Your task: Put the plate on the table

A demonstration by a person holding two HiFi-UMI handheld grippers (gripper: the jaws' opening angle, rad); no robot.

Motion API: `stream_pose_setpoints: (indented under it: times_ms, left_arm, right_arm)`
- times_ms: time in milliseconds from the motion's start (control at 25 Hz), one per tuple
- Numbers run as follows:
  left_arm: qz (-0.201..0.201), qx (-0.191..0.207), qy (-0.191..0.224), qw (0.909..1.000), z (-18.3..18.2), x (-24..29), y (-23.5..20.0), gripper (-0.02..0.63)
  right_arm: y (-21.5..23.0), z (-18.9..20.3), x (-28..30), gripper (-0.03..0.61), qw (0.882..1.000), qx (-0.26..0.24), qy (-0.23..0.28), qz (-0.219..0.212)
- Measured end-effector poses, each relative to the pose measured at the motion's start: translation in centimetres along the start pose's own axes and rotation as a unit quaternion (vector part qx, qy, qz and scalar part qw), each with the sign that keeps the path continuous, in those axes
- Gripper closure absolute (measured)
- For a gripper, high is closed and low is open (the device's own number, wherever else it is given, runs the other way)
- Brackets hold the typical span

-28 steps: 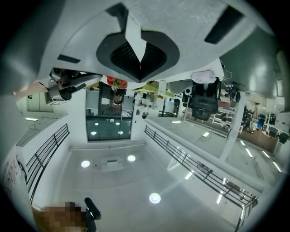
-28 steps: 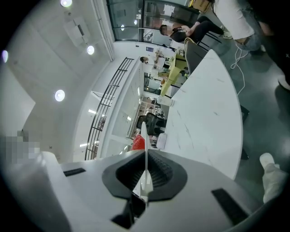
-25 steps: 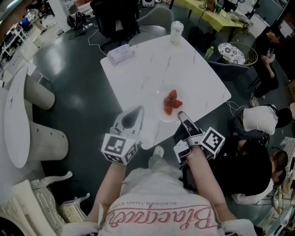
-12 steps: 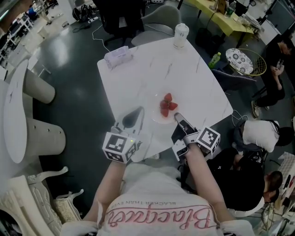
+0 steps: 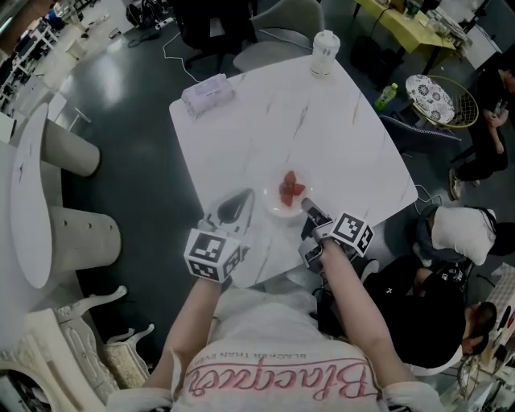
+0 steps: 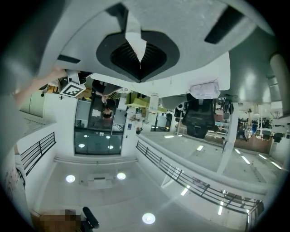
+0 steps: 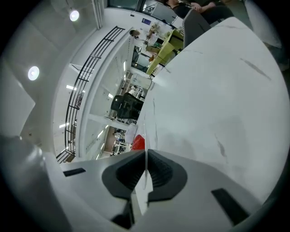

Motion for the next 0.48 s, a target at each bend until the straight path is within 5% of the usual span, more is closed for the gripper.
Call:
stream_pose_setpoints:
  times_ms: [480]
  left_arm:
    - [0.008, -0.006, -0.037, 0.9993, 2.5, 4.2, -2.8, 0.611]
  right_arm:
    - [1.1, -0.1, 2.4, 0.566, 0.999, -0.022, -0.01, 0.034]
Point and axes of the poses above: the fingertips, and each gripper's own axes: x forward along the fingers, y to its right, z out of its underside, the point moved 6 cm from there along -x, backward along the fingers, and after that the axes turned 4 degrees about -x, right-handed, at the moved point
